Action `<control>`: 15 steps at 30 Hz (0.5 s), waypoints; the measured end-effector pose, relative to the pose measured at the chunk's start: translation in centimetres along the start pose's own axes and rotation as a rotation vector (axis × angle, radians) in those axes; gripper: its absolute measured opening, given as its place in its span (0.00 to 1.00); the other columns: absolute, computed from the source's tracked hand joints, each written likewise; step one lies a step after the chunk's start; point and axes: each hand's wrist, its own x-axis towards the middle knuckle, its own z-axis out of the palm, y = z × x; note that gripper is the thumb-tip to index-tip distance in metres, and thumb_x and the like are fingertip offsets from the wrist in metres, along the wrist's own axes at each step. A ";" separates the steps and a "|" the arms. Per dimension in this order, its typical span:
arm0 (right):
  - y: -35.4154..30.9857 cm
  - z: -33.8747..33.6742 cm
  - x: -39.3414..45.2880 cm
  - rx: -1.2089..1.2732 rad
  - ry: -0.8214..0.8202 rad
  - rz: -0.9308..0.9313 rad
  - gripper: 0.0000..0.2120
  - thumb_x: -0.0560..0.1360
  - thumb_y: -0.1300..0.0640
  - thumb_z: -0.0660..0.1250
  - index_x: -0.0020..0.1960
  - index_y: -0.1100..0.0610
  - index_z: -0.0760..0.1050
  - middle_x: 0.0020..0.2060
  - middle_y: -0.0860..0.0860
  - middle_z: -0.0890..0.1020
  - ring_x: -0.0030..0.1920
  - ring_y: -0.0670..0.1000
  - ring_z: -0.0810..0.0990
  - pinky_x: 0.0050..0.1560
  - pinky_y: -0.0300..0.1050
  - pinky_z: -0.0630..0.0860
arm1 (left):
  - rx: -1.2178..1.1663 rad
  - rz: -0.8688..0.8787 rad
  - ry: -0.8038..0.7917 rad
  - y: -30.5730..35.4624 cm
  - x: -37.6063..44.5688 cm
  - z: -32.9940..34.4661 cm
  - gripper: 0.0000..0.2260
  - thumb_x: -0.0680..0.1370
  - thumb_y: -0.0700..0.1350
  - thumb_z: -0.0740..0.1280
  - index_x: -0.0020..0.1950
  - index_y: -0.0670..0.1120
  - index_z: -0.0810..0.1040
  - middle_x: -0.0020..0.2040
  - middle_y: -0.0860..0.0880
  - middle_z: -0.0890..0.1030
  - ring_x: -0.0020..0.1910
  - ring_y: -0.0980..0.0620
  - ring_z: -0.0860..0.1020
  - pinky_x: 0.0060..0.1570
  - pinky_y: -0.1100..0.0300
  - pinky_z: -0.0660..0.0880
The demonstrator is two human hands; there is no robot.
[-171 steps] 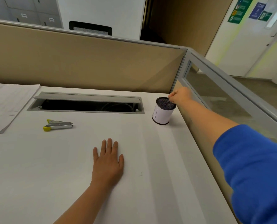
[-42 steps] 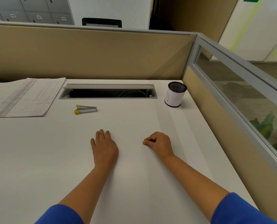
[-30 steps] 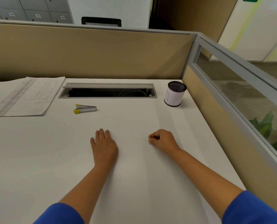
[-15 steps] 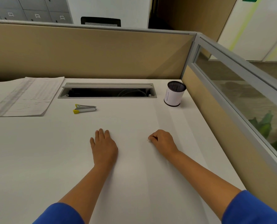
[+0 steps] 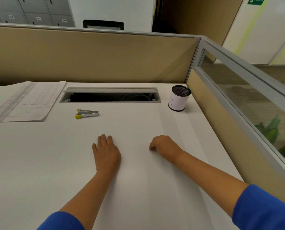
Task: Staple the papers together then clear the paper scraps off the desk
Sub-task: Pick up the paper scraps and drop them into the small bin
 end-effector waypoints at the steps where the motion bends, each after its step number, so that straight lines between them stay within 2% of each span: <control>1: -0.1 -0.1 0.1 -0.012 -0.007 0.011 0.16 0.75 0.68 0.58 0.58 0.58 0.78 0.57 0.54 0.80 0.57 0.55 0.77 0.57 0.44 0.73 | -0.003 0.000 -0.002 0.0 0.0 0.0 0.21 0.78 0.38 0.52 0.71 0.40 0.62 0.74 0.41 0.62 0.75 0.44 0.54 0.73 0.45 0.49; 6: -0.2 0.0 0.8 0.002 0.017 0.035 0.15 0.74 0.69 0.60 0.55 0.58 0.79 0.55 0.54 0.81 0.55 0.55 0.78 0.55 0.45 0.74 | 0.012 0.000 -0.008 0.1 0.0 -0.2 0.20 0.78 0.38 0.51 0.70 0.41 0.63 0.73 0.41 0.62 0.74 0.44 0.55 0.73 0.45 0.51; 11: 0.1 0.0 0.4 0.312 0.180 0.208 0.13 0.75 0.68 0.61 0.56 0.62 0.79 0.53 0.56 0.83 0.55 0.54 0.80 0.55 0.39 0.73 | 0.019 0.002 -0.013 0.1 0.0 -0.2 0.20 0.77 0.38 0.51 0.70 0.40 0.63 0.72 0.41 0.63 0.74 0.43 0.56 0.72 0.45 0.51; 15: -0.7 0.8 -0.2 0.386 0.274 0.279 0.16 0.75 0.66 0.61 0.62 0.62 0.75 0.51 0.58 0.83 0.54 0.55 0.79 0.51 0.39 0.71 | 0.022 0.002 -0.017 0.1 0.0 -0.2 0.21 0.77 0.38 0.51 0.71 0.40 0.62 0.73 0.41 0.62 0.74 0.44 0.55 0.72 0.45 0.51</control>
